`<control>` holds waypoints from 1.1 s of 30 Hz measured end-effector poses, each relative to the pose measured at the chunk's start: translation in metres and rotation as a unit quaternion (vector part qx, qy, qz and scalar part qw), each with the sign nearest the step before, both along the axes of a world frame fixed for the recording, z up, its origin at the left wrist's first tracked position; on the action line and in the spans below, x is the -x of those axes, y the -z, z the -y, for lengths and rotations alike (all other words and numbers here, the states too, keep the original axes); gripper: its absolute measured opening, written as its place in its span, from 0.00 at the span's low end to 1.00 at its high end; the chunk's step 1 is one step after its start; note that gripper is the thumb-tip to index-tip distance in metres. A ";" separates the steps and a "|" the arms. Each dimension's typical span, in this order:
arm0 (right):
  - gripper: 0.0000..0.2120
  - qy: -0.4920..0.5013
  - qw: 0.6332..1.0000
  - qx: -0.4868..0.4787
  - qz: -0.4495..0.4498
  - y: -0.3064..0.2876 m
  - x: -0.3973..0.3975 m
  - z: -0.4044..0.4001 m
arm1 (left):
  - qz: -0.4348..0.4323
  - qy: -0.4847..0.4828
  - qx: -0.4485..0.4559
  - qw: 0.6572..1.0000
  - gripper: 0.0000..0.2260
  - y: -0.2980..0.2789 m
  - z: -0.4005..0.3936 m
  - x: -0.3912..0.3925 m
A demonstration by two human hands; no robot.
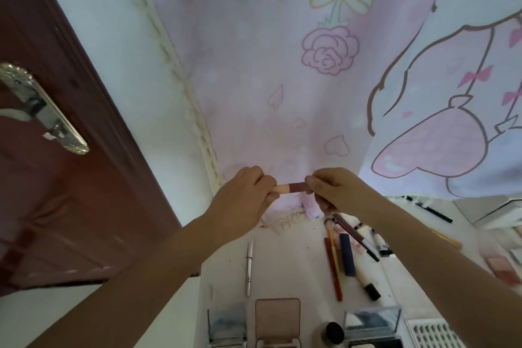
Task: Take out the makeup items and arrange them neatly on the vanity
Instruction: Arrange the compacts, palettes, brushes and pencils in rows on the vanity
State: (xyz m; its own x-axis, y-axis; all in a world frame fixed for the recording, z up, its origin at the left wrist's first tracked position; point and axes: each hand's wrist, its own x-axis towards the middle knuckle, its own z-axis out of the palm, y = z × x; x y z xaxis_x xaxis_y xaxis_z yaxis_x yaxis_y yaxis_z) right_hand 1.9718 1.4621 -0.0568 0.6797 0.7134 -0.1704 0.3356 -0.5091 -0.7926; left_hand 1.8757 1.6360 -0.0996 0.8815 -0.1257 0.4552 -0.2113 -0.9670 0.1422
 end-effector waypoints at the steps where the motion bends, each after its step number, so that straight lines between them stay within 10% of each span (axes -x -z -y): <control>1: 0.13 -0.004 1.000 -0.030 0.008 0.001 0.000 0.001 | 0.013 -0.003 -0.007 1.000 0.15 0.000 0.000 -0.001; 13: 0.09 0.002 0.996 -0.087 -0.011 -0.012 -0.007 0.004 | 0.096 -0.035 -0.018 0.995 0.25 -0.024 0.001 -0.006; 20: 0.17 -0.028 0.985 -0.166 0.036 -0.012 -0.012 0.008 | 0.045 -0.058 -0.096 0.993 0.06 -0.032 0.000 -0.006; 25: 0.07 -0.014 0.991 -0.130 -0.033 -0.017 -0.013 0.006 | 0.054 -0.095 -0.135 0.985 0.11 -0.037 0.004 -0.007; 33: 0.19 -0.029 0.984 -0.166 0.061 -0.016 -0.022 0.011 | 0.044 -0.104 -0.141 0.984 0.11 -0.038 0.010 -0.006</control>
State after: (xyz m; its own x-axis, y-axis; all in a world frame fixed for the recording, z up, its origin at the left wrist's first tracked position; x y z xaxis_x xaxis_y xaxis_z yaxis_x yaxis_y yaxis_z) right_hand 1.9936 1.4510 -0.0411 0.6379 0.7535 0.1589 0.4584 -0.2057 -0.8646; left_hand 1.8822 1.6262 -0.0620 0.8605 -0.0790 0.5032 -0.0040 -0.9889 -0.1484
